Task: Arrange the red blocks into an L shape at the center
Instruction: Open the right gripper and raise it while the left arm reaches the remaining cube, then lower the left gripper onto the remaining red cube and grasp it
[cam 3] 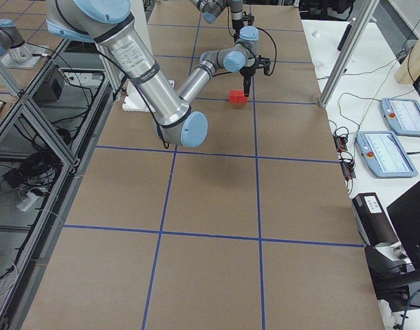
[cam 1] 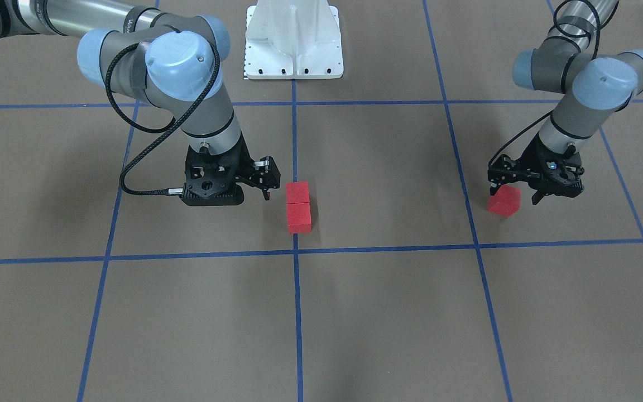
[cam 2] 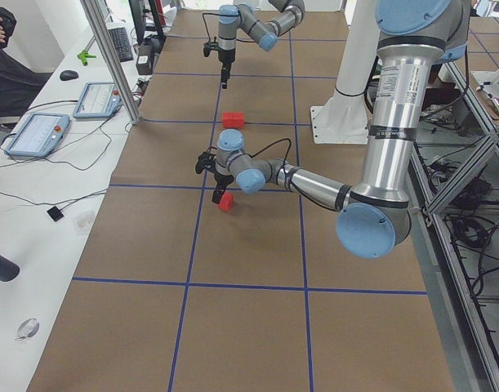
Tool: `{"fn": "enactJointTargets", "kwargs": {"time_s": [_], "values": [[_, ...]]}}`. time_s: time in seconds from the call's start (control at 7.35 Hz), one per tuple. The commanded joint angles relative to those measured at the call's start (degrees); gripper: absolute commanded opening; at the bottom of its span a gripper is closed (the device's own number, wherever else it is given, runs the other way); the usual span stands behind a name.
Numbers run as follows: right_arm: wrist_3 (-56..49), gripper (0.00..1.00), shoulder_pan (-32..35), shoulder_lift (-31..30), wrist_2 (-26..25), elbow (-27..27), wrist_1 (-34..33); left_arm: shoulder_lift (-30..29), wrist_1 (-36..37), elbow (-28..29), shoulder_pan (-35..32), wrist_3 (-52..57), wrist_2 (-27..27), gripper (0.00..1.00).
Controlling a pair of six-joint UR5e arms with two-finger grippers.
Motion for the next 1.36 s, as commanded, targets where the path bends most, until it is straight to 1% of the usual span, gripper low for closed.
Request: {"fn": "enactJointTargets", "kwargs": {"time_s": [0.0, 0.27, 1.22], "values": [[0.0, 0.99, 0.0, 0.0, 0.0, 0.0, 0.0, 0.1, -0.1, 0.5, 0.9, 0.0, 0.4, 0.99], [0.0, 0.99, 0.0, 0.0, 0.0, 0.0, 0.0, 0.0, -0.2, 1.3, 1.5, 0.0, 1.2, 0.99], [0.2, 0.99, -0.1, 0.1, 0.0, 0.0, 0.0, -1.0, -0.4, 3.4, 2.3, 0.0, 1.2, 0.99]]}}
